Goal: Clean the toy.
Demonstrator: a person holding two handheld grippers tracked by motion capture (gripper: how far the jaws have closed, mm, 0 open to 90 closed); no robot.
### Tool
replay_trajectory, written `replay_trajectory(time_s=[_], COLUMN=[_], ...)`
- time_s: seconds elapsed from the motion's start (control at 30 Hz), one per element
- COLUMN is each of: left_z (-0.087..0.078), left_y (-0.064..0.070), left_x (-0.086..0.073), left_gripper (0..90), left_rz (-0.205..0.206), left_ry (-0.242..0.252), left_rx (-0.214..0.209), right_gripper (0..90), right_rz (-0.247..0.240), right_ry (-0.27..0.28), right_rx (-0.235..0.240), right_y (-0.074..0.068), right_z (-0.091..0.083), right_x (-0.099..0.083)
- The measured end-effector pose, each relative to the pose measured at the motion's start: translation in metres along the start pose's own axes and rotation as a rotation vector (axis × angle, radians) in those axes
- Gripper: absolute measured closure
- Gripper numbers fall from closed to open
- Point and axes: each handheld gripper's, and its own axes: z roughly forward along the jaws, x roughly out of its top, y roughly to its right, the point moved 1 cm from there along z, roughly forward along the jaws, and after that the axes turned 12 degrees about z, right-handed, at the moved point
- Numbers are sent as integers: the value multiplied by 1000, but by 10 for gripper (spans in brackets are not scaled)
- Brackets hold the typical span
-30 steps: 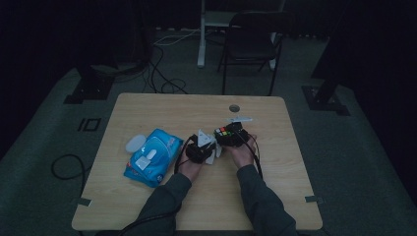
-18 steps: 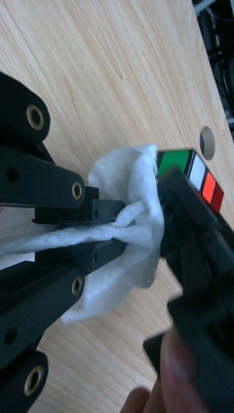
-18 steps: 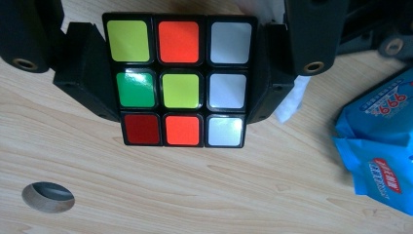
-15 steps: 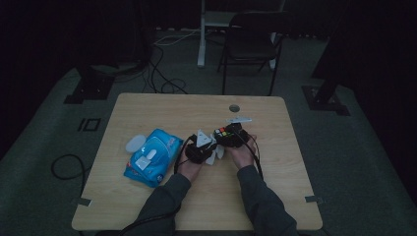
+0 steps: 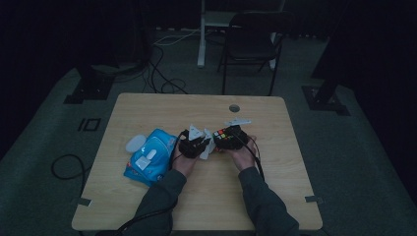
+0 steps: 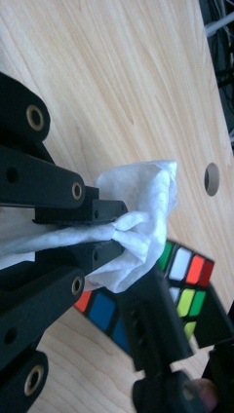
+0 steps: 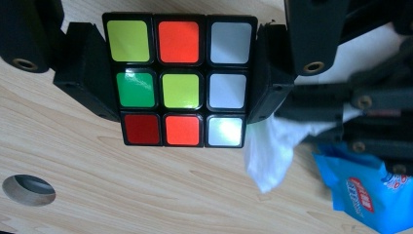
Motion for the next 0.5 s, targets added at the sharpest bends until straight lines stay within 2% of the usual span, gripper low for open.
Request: replay_trajectory(time_s=[0.3, 0.37, 0.5], left_z=[-2, -4, -7], left_y=[-6, -9, -10], left_x=[0, 1, 6], left_gripper=[848, 848, 848], left_rz=[-17, -44, -33], left_ry=[2, 20, 25], left_rx=[-15, -39, -62], right_gripper=[342, 342, 342], right_rz=[-41, -59, -88], right_ry=[2, 0, -2], right_rx=[28, 33, 44], right_y=[-2, -3, -3], right_z=[-3, -4, -6], right_x=[-4, -6, -9])
